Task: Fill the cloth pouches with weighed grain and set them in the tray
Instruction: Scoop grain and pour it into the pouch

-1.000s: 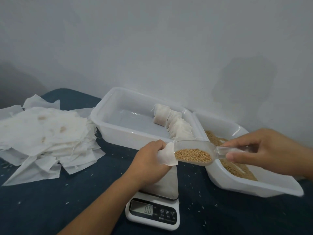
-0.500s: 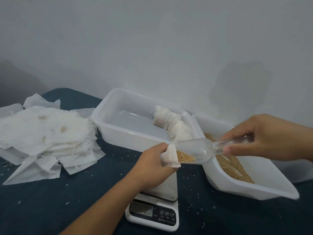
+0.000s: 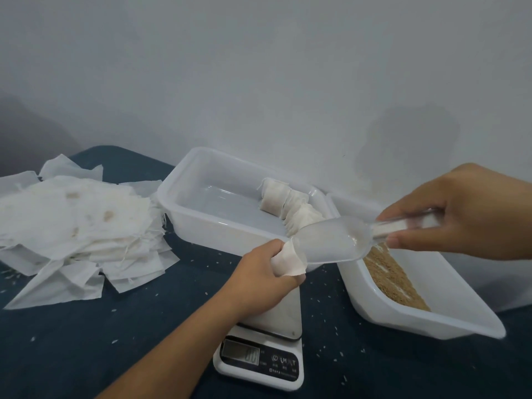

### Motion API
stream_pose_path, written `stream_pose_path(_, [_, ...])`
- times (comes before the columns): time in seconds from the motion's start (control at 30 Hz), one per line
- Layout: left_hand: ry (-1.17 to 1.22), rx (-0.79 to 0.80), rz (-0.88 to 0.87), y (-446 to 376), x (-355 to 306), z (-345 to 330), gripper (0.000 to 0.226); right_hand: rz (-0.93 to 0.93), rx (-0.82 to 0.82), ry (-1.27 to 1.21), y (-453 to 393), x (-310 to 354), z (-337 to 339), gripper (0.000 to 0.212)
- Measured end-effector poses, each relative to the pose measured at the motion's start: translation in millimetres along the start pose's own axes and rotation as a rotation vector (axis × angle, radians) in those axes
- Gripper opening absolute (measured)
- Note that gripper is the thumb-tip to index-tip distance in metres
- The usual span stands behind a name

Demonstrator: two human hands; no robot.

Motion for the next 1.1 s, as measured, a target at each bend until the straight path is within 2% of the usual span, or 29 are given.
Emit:
stream_pose_path(0.1, [0.027, -0.016, 0.024, -1, 1, 0, 0.019, -0.047, -0.031, -0.002, 5, -8, -5, 0.038])
stream_pose_path(0.2, [0.125, -0.035, 0.075, -1, 0, 2, 0.019, -0.178, -0.095, -0.091, 12, -26, -10, 0.041])
stream_pose_path(0.33, [0.455, -0.012, 0.200, -2, -6, 6, 0.010, -0.368, -0.218, -0.505, 24, -54, -34, 0.043])
stream_pose_path(0.4, [0.637, 0.059, 0.270, 0, -10, 8, 0.014, -0.437, -0.241, -0.709, 23, -63, -61, 0.043])
stream_pose_path(0.5, [0.926, 0.223, 0.342, 4, -13, 12, 0.034, -0.460, -0.249, -0.934, 15, -54, -103, 0.046])
stream_pose_path(0.6, [1.079, 0.417, 0.339, 7, -13, 11, 0.028, -0.358, -0.268, -1.063, -2, -23, -131, 0.043])
stream_pose_path(0.77, [1.006, 0.614, 0.293, 12, -11, 8, 0.033, -0.099, -0.185, -1.199, -34, 16, -154, 0.024])
stream_pose_path(0.83, [0.948, 0.642, 0.282, 13, -11, 7, 0.036, -0.042, -0.160, -1.225, -44, 23, -162, 0.027])
stream_pose_path(0.9, [0.909, 0.655, 0.279, 13, -11, 5, 0.038, -0.020, -0.198, -1.245, -51, 24, -171, 0.036])
stream_pose_path(1.0, [0.853, 0.639, 0.257, 13, -12, 5, 0.044, 0.001, -0.297, -1.377, -54, 21, -183, 0.027])
stream_pose_path(1.1, [0.729, 0.557, 0.188, 9, -12, 8, 0.052, -0.074, -0.454, -1.422, -52, 14, -192, 0.039])
Point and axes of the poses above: each hand's wrist, its own y-axis away from the middle knuckle, its own z-axis out of the back of the hand, x = y × z, the point moved 2 cm from there along -y, towards the middle knuckle, and after that the axes turned 2 degrees about -y, right-handed, at the moved point
